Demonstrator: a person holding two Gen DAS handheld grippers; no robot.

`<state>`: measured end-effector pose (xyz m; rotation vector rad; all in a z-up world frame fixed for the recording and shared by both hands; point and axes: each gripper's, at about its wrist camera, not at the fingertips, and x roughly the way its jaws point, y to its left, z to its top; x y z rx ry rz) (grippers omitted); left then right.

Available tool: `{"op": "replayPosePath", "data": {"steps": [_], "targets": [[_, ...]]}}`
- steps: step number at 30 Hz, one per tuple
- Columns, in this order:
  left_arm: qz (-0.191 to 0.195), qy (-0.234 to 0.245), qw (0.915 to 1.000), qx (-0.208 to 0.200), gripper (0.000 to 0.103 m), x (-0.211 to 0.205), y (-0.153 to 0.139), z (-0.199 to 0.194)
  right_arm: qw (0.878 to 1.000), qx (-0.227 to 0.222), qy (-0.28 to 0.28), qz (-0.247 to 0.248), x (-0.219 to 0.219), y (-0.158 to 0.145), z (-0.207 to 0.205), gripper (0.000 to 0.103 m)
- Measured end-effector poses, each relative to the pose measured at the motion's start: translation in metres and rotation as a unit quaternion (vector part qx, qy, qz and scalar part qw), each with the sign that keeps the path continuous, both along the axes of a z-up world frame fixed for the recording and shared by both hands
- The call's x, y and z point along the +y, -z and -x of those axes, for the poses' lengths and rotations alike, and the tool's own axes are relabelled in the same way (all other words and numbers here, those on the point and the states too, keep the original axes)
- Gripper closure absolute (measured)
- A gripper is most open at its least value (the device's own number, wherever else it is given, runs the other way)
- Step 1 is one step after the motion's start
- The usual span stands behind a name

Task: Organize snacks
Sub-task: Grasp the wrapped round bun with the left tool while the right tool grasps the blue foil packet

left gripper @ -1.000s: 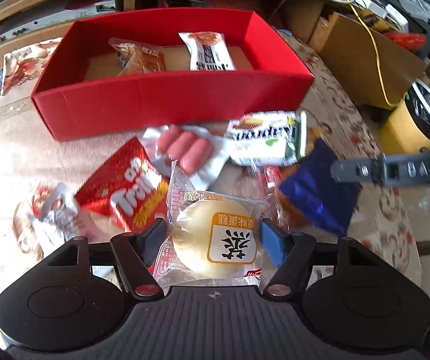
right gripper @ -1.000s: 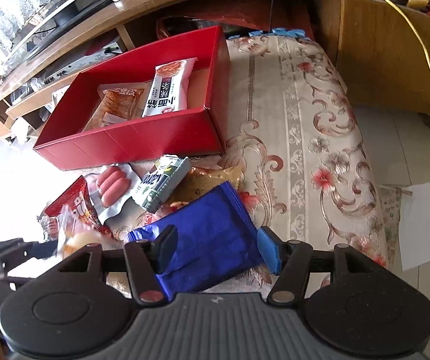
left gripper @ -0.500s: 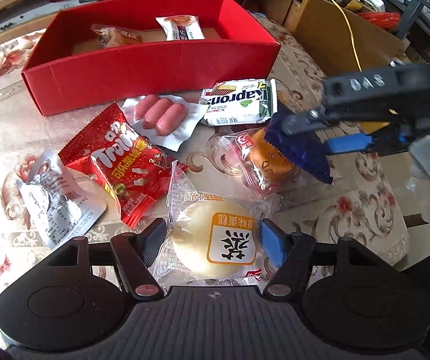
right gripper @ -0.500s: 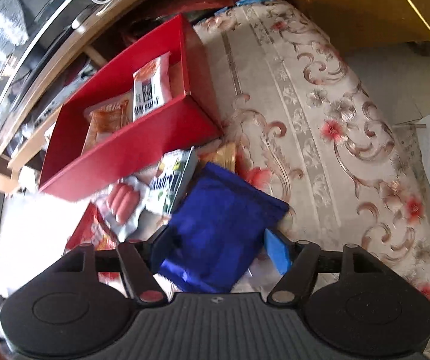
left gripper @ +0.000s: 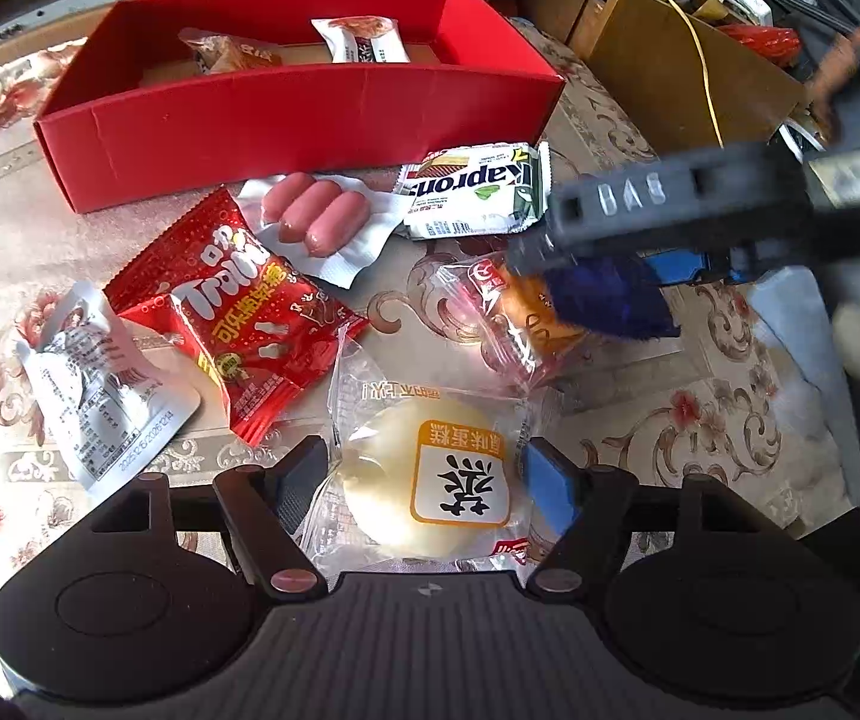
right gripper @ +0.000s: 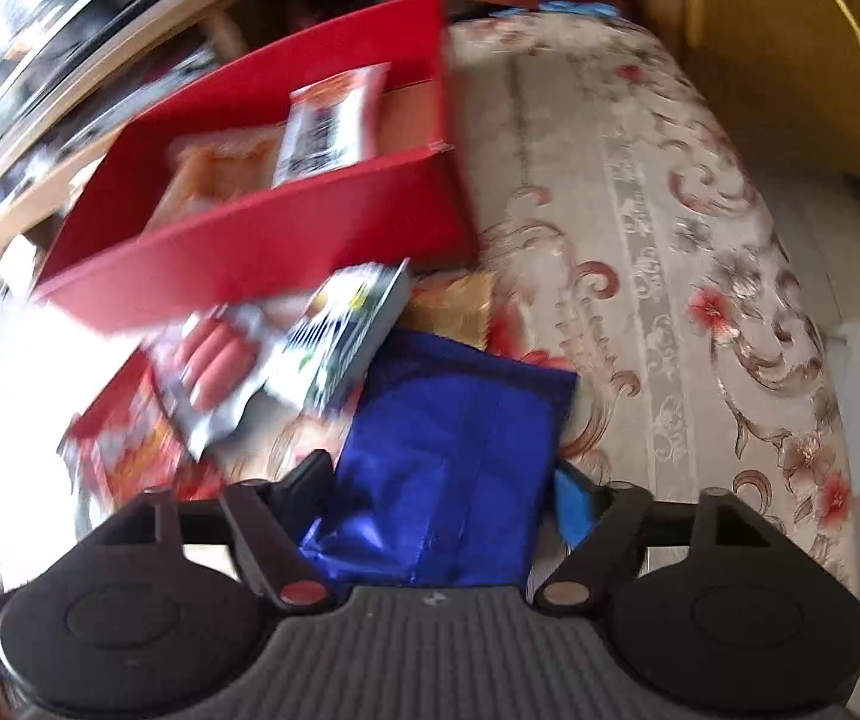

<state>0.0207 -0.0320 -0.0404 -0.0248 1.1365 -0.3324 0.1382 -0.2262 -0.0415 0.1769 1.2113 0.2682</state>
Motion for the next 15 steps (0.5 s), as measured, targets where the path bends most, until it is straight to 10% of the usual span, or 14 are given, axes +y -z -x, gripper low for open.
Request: {"op": "replayPosePath", "data": {"steps": [15], "targets": [[-0.025, 0.018, 0.9995, 0.007, 0.014, -0.006, 0.013, 0.004, 0.995, -0.003, -0.078, 0.056, -0.001, 0.002, 0.052, 0.041]]}}
